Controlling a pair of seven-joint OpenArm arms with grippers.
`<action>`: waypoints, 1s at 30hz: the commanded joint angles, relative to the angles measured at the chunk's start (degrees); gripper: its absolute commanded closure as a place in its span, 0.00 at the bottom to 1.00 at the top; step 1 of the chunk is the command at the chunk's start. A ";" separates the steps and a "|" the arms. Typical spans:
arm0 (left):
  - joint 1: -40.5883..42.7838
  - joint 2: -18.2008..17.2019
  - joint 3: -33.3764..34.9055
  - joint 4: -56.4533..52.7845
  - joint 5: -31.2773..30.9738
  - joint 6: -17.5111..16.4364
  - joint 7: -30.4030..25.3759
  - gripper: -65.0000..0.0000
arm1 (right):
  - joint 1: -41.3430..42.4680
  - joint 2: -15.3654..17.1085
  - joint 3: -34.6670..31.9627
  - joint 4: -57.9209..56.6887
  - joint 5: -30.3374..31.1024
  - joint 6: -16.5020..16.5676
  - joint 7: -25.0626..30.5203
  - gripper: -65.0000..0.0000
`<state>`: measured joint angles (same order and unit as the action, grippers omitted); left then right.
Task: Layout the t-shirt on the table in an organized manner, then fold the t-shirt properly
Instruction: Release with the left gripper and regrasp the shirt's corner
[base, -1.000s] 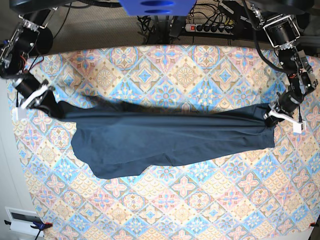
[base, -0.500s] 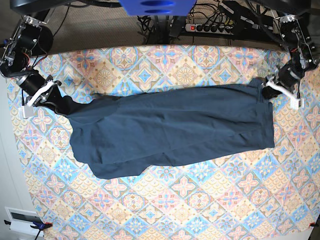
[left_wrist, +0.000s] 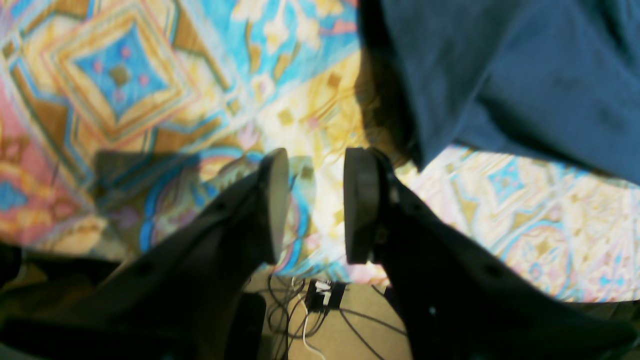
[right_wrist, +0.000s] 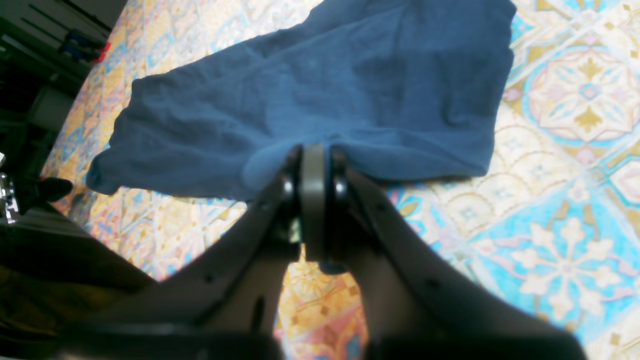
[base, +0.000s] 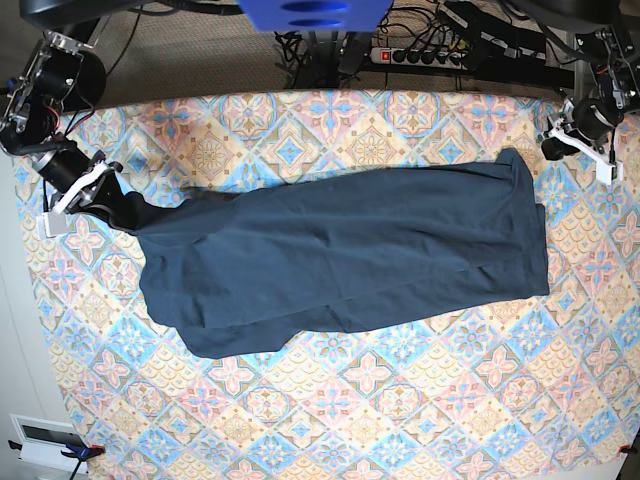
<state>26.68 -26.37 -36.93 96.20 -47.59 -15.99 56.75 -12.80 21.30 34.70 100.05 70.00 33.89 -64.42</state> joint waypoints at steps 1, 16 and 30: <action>-0.08 -1.19 -0.66 0.81 -0.71 -0.14 -0.80 0.69 | 1.76 1.25 0.60 1.00 -0.06 0.26 1.70 1.00; 2.99 -4.44 10.69 4.15 -0.89 -4.01 -0.71 0.61 | 10.20 1.25 0.34 -1.81 -9.91 0.26 1.35 1.00; 2.55 -1.89 16.58 4.41 -1.24 -4.10 -0.71 0.61 | 11.70 1.25 0.25 -1.90 -13.07 0.26 1.26 1.00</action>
<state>29.17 -27.44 -19.77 99.57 -48.14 -19.77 56.45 -1.89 21.26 34.59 97.32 55.70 33.91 -64.62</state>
